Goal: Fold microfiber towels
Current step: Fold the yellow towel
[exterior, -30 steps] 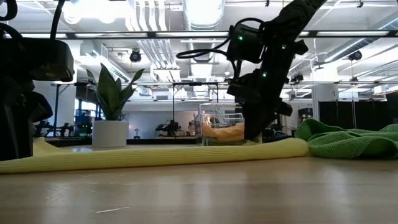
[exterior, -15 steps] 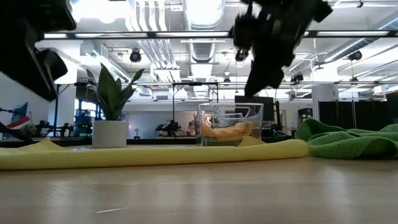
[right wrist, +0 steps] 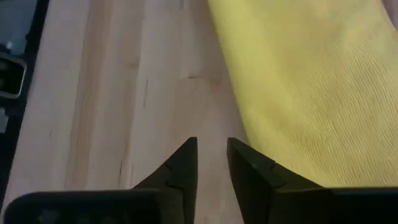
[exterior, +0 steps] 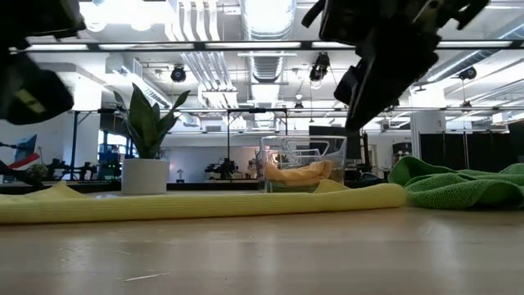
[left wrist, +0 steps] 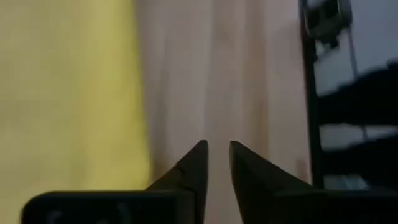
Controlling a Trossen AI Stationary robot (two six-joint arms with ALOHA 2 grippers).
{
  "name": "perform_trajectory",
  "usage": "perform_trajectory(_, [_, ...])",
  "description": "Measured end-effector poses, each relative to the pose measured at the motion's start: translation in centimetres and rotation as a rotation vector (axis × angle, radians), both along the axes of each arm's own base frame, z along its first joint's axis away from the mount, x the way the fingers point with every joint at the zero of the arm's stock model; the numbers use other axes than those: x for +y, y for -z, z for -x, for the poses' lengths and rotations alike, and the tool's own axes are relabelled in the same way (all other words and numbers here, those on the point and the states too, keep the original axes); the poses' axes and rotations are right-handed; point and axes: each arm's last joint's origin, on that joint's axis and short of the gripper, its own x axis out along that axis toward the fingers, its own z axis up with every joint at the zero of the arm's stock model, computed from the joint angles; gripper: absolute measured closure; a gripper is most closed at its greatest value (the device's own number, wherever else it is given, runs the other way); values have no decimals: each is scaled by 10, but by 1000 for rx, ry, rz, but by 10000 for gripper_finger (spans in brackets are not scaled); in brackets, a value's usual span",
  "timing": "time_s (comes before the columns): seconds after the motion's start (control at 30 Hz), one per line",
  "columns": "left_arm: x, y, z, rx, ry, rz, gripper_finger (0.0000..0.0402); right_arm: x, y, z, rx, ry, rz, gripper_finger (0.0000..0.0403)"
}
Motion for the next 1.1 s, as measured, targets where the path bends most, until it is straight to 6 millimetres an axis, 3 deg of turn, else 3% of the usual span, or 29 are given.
perform_trajectory(0.3, [-10, 31, -4, 54, -13, -172, 205, -2, 17, 11, -27, -124, 284, 220])
perform_trajectory(0.43, [-15, 51, -10, 124, -17, -235, 163, -5, 25, 16, -11, -170, 337, 195])
perform_trajectory(0.67, [-23, 71, -19, 239, -141, -237, 162, -10, 45, 31, 57, -194, 380, 197])
perform_trajectory(1.1, [-21, 70, -17, 249, -160, -229, 207, -22, 58, 34, 17, -172, 390, 226])
